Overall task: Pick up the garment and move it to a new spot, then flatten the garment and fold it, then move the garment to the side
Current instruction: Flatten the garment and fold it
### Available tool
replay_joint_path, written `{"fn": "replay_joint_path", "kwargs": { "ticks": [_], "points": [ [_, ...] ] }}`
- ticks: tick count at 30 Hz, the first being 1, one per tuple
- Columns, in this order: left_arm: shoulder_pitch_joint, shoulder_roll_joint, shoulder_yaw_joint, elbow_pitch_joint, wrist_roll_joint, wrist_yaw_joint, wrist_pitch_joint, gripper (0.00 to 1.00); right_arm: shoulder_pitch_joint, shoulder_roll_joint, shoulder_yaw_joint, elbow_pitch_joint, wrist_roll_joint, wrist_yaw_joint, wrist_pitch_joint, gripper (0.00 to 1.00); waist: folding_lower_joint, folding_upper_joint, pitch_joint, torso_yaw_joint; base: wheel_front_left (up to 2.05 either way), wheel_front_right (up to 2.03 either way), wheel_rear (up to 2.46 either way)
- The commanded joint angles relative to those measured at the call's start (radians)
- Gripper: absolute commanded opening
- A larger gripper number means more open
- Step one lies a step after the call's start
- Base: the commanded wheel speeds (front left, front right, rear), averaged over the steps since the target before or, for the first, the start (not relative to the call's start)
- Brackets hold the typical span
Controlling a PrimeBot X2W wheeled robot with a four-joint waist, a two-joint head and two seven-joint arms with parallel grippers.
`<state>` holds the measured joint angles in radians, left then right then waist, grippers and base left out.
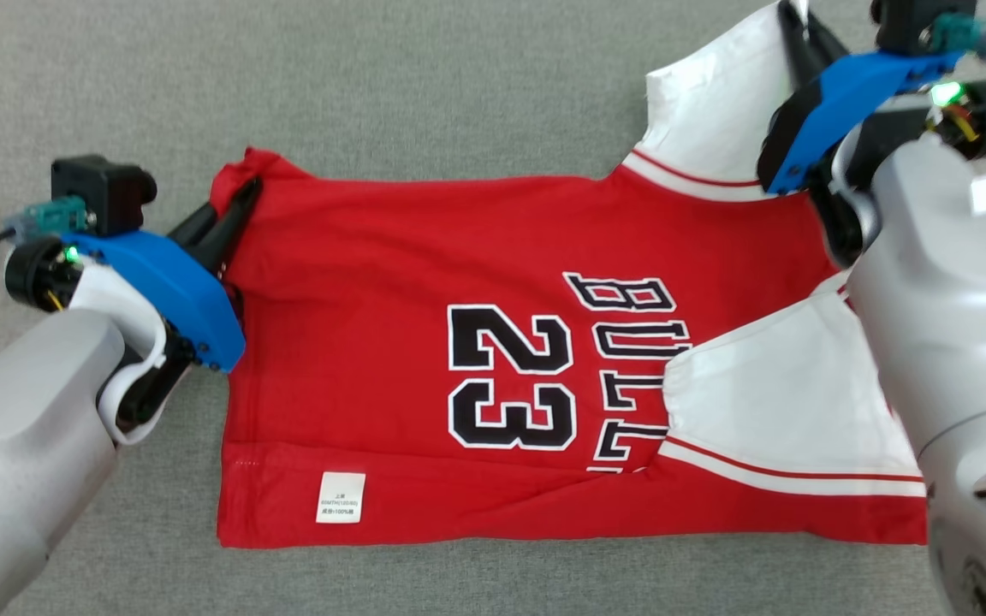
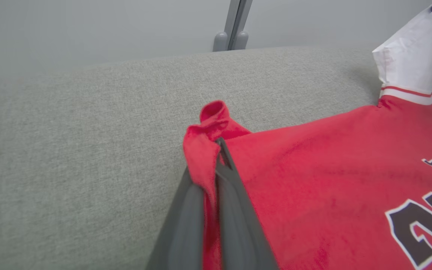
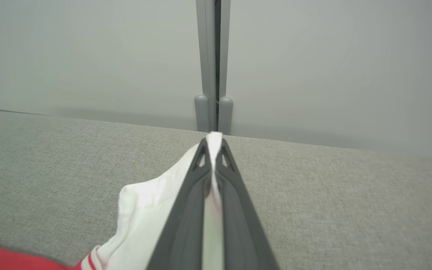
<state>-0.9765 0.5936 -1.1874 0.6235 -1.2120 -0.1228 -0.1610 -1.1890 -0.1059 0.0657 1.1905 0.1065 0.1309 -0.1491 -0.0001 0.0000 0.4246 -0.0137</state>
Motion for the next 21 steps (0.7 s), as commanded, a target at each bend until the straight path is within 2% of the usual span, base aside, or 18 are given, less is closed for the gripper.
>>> {"fn": "replay_joint_path", "kwargs": {
  "ticks": [1, 6, 7, 12, 15, 16, 21],
  "points": [
    [0.020, 0.000, -0.004, 0.008, -0.003, 0.009, -0.013, 0.00, 0.040, 0.006, 0.024, -0.022, 0.029, 0.000, -0.027, 0.00, 0.0001, 0.0000, -0.032, -0.021, 0.00, 0.00, 0.00],
    [0.082, -0.006, 0.007, 0.018, -0.017, 0.018, -0.054, 0.00, 0.173, -0.001, 0.121, -0.136, 0.142, 0.000, -0.072, 0.00, 0.0001, 0.0000, -0.087, -0.031, 0.00, 0.00, 0.00],
    [0.108, -0.009, 0.010, 0.018, -0.019, 0.026, -0.067, 0.00, 0.237, -0.018, 0.156, -0.201, 0.194, 0.000, -0.077, 0.00, 0.0001, 0.0000, -0.108, -0.035, 0.00, 0.00, 0.00],
    [0.174, -0.021, 0.029, 0.002, -0.025, 0.042, -0.091, 0.00, 0.417, -0.067, 0.224, -0.394, 0.310, 0.000, -0.060, 0.00, 0.0001, 0.0000, -0.153, -0.040, 0.00, 0.00, 0.00],
    [0.211, -0.026, 0.047, -0.008, -0.023, 0.055, -0.099, 0.00, 0.534, -0.106, 0.223, -0.523, 0.362, 0.000, -0.039, 0.00, 0.0001, 0.0000, -0.173, -0.040, 0.00, 0.00, 0.00],
    [0.211, -0.026, 0.047, -0.008, -0.023, 0.055, -0.099, 0.00, 0.534, -0.106, 0.223, -0.523, 0.362, 0.000, -0.039, 0.00, 0.0001, 0.0000, -0.173, -0.040, 0.00, 0.00, 0.00],
    [0.263, -0.033, 0.095, -0.030, 0.001, 0.078, -0.105, 0.00, 0.729, -0.136, 0.171, -0.729, 0.399, 0.000, 0.013, 0.00, 0.0001, 0.0000, -0.193, -0.035, 0.00, 0.00, 0.00]
  ]
}}
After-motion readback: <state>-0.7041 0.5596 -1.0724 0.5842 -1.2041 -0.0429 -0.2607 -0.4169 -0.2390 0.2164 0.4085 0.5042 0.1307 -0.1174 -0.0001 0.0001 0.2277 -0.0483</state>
